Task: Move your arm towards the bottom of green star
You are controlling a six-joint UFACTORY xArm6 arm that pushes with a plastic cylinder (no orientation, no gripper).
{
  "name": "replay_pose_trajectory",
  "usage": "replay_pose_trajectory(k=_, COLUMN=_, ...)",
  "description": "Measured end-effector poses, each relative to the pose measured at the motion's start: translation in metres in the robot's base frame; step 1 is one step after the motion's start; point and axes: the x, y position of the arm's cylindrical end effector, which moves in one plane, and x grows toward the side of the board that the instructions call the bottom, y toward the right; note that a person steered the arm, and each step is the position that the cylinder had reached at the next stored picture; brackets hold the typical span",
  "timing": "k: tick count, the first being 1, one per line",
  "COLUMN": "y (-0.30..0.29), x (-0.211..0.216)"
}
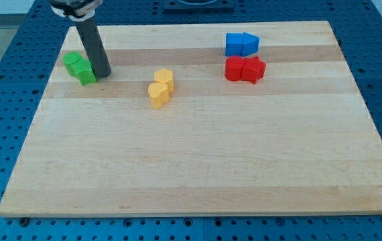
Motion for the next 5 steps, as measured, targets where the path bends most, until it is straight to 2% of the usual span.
replay_pose_trajectory(k=2, y=0.017, x=0.01)
replay_pose_trajectory(k=3, y=0.027, x=0.034)
replay_pose_trajectory(k=5, y=-0.023, x=0.06)
